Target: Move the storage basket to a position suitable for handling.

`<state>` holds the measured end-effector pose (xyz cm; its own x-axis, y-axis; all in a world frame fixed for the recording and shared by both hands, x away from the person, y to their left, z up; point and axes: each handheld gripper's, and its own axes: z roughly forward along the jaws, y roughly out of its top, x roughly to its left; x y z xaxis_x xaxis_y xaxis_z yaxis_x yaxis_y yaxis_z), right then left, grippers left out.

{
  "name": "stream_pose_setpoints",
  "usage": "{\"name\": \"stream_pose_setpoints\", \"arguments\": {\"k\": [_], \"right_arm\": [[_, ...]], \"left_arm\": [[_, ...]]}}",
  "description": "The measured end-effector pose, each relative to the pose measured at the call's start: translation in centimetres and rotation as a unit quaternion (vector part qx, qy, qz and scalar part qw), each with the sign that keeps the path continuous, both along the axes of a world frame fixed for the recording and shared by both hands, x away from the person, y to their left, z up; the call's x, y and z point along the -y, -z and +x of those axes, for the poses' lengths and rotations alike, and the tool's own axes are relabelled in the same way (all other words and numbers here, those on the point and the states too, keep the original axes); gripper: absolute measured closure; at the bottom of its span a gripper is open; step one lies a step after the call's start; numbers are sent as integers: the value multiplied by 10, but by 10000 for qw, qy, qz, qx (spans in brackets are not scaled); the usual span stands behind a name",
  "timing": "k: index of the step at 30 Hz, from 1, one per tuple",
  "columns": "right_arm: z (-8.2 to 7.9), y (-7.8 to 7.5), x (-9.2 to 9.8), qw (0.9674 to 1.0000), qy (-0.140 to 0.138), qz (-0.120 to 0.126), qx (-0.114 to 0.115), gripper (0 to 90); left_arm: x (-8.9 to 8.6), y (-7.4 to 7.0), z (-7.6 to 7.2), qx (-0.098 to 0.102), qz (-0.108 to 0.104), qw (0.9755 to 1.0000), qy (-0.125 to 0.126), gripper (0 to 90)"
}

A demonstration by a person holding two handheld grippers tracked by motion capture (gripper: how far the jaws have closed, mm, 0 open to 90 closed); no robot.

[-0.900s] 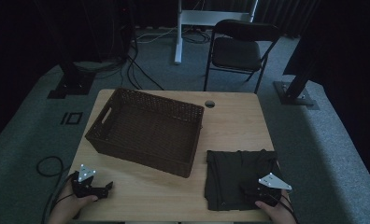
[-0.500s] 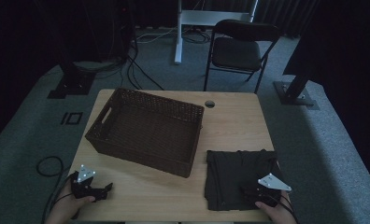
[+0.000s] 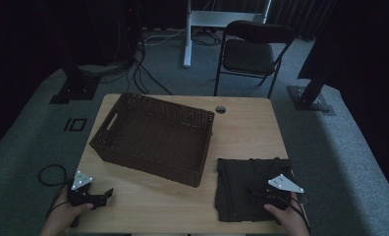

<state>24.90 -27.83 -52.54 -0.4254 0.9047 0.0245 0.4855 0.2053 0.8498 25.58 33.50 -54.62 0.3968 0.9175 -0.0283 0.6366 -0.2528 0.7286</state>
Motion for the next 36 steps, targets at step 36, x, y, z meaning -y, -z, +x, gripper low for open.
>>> {"name": "stream_pose_setpoints", "arguments": {"k": [36], "right_arm": [[46, -42, -74, 9970, -616, 188, 440, 132]], "left_arm": [[-21, -36, 25, 558, -394, 9976, -71, 1]]}}
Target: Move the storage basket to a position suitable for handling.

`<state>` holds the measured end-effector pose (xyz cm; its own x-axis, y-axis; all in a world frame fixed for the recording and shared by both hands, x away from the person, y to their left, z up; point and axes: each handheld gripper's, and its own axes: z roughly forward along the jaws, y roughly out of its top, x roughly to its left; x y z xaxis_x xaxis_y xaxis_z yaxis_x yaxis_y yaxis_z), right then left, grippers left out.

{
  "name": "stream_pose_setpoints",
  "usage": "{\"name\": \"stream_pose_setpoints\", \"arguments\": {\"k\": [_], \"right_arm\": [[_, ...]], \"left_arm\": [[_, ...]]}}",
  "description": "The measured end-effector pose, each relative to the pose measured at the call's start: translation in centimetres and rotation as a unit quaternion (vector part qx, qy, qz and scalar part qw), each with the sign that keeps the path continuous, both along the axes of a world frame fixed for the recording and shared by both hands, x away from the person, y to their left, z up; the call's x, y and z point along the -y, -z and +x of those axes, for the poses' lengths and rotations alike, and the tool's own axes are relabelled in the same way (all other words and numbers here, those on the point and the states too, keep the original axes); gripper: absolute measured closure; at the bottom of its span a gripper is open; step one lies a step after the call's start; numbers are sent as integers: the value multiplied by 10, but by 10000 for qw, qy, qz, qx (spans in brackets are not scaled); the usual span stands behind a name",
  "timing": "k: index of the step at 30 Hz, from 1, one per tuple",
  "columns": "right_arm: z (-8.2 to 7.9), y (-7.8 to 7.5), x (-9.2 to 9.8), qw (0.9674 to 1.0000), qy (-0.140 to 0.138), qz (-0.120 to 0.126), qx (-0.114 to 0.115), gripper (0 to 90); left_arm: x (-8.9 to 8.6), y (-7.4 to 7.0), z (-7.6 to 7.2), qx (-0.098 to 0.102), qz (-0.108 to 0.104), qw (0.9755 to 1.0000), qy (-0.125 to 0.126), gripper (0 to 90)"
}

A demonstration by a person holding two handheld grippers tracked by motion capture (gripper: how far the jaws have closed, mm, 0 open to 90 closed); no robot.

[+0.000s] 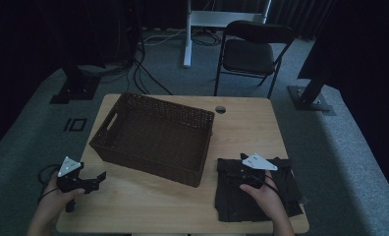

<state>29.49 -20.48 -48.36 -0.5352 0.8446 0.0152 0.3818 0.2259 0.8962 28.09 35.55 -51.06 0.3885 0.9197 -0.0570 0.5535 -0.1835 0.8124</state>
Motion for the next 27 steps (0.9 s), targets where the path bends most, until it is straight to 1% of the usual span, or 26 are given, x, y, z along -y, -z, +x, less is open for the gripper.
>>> {"name": "stream_pose_setpoints", "arguments": {"k": [3, 5, 8, 9, 11, 12, 14, 16, 17, 19, 20, 22, 24, 27], "right_arm": [[4, -4, -7, 10000, -56, 55, 29, 131], [6, -7, -12, 9999, -100, 95, 60, 132], [10, -11, -19, 9998, -120, 150, 104, 132], [12, -12, -22, 9997, -113, 168, 115, 131], [15, -14, -27, 9996, -116, 211, 124, 131], [16, -15, -29, 9996, -132, 235, 112, 131], [19, -16, -33, 9996, -162, 220, 109, 131], [22, -18, -36, 9995, -199, 212, 101, 131], [23, -19, -38, 9995, -210, 203, 105, 131], [26, -21, -41, 9995, -212, 195, 124, 131], [27, -22, -42, 9995, -210, 219, 126, 131], [29, -24, -45, 9994, -195, 254, 131, 132], [31, -25, -47, 9994, -160, 275, 127, 131], [34, -24, -50, 9995, -155, 266, 109, 131]], "left_arm": [[-1, -3, 1, 11, -18, 10000, 35, 1], [-3, -6, 2, 38, -95, 9999, 34, 1], [-5, -12, 5, 79, -85, 9999, 61, 1], [-6, -14, 6, 105, -81, 9999, 74, 1], [-6, -19, 8, 251, -48, 9996, 75, 1], [-6, -21, 9, 302, -30, 9995, 122, 1], [-5, -25, 11, 352, -50, 9992, 170, 1], [-4, -31, 15, 378, -3, 9990, 223, 1], [-3, -35, 17, 422, -35, 9988, 241, 1], [-4, -41, 21, 500, -167, 9983, 258, 1], [-4, -46, 24, 582, -214, 9977, 272, 1], [-5, -52, 28, 689, -237, 9969, 283, 1], [-6, -58, 35, 759, -302, 9963, 280, 1], [-5, -62, 45, 744, -332, 9962, 303, 1]]}}
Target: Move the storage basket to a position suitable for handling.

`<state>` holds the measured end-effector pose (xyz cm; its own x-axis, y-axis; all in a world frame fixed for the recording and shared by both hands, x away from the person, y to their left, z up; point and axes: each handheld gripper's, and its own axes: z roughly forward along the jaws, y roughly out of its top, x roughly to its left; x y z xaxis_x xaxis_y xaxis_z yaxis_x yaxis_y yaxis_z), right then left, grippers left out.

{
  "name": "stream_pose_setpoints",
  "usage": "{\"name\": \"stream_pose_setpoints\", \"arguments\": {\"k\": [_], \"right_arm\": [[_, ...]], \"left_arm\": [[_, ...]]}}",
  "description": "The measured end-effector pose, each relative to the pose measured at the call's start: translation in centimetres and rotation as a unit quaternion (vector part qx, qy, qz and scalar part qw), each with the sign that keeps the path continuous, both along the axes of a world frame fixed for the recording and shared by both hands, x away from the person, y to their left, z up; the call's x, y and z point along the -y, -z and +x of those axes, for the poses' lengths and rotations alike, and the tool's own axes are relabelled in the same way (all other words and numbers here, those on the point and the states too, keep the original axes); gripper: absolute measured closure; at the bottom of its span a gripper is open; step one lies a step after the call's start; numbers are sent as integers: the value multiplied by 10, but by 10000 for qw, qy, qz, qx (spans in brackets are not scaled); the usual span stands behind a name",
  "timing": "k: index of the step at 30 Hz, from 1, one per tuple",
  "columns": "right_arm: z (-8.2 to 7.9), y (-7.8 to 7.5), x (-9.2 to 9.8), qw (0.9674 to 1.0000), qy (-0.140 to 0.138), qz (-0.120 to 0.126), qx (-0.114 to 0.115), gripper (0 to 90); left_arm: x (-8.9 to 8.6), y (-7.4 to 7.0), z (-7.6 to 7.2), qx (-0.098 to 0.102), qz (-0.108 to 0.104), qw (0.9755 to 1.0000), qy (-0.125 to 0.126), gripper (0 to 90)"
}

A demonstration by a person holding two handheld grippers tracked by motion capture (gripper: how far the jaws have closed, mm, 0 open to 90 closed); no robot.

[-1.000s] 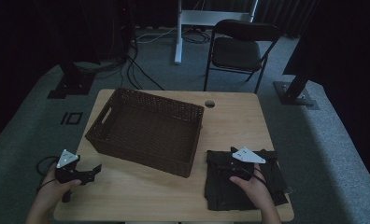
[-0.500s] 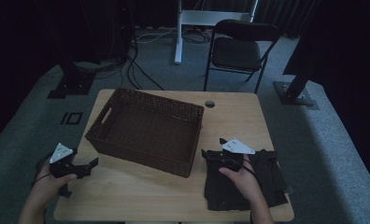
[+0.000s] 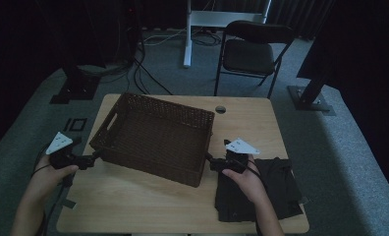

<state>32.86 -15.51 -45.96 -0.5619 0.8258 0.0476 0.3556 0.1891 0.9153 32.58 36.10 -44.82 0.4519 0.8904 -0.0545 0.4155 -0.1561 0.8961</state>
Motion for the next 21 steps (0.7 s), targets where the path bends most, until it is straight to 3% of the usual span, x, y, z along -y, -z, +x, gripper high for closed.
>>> {"name": "stream_pose_setpoints", "arguments": {"k": [10, 12, 15, 17, 21], "right_arm": [[11, -1, -9, 10000, 46, 45, -23, 131], [14, -1, -9, 9999, 81, 67, -24, 131], [17, 1, -11, 9999, 141, 48, -41, 131], [18, 2, -11, 9999, 162, 24, -42, 131], [22, 4, -13, 9998, 174, -8, -81, 131]], "left_arm": [[-2, -4, 39, -35, -34, 10000, -4, 1], [-1, -3, 45, -23, 33, 10000, -42, 1], [0, -2, 54, -77, -38, 9997, -209, 5], [0, -2, 56, -75, -52, 9997, -244, 74], [3, 3, 68, -238, 83, 9994, -251, 74]]}}
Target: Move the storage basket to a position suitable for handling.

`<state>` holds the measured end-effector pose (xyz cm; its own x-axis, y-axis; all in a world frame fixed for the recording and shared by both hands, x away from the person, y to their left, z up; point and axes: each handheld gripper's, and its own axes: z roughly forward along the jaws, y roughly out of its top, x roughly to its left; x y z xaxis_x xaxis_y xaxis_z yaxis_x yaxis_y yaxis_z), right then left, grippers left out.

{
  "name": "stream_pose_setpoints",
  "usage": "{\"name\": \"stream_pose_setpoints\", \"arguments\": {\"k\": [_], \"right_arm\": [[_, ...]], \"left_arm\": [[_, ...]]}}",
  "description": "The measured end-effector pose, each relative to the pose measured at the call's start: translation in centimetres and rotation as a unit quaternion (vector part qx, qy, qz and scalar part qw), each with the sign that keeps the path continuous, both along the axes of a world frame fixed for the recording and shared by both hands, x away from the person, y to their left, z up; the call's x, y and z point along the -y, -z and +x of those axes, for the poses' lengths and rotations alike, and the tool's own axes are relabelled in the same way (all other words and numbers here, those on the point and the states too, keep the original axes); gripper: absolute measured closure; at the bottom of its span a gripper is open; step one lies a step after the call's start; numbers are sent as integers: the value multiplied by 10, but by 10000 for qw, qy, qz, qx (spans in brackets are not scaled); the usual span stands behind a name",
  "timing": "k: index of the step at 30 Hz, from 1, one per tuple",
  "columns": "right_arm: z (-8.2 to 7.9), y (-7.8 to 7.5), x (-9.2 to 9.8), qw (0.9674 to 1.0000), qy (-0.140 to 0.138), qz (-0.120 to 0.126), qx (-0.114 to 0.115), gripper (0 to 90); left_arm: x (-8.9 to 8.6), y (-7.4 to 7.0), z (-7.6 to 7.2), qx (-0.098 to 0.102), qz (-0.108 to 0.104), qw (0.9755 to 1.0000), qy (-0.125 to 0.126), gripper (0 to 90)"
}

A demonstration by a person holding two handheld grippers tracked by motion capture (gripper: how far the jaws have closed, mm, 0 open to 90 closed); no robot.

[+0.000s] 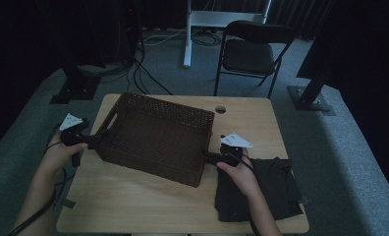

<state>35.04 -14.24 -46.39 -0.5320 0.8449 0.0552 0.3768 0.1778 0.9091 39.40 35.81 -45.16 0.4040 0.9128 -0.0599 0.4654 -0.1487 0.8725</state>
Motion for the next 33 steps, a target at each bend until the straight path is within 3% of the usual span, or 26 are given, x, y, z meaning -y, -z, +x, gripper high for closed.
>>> {"name": "stream_pose_setpoints", "arguments": {"k": [2, 8, 10, 12, 18, 24, 28, 33], "right_arm": [[1, 0, -1, 10000, 42, 36, -3, 131], [1, 1, -5, 9999, 99, 102, -19, 165], [1, 2, -8, 9999, 93, 127, -47, 213], [1, 2, -10, 9999, 112, 117, -42, 217], [-1, 7, -20, 9998, 167, 34, -49, 294], [-3, 10, -22, 9998, 201, 54, -36, 376], [-4, 9, -24, 9999, 115, 55, -79, 463], [-7, 6, -28, 9994, 305, -126, -44, 522]], "left_arm": [[1, 2, 4, -65, -93, 9999, 16, 79], [2, 5, 12, -187, -51, 9995, -234, 226], [2, 5, 13, -287, -265, 9990, -205, 282], [2, 5, 13, -233, -327, 9990, -188, 320], [6, 3, 14, -588, -444, 9967, -349, 476], [12, 1, 15, -819, -392, 9944, -534, 613], [19, -2, 13, -836, -72, 9938, -733, 679], [25, -4, 8, -876, 70, 9914, -973, 734]]}}
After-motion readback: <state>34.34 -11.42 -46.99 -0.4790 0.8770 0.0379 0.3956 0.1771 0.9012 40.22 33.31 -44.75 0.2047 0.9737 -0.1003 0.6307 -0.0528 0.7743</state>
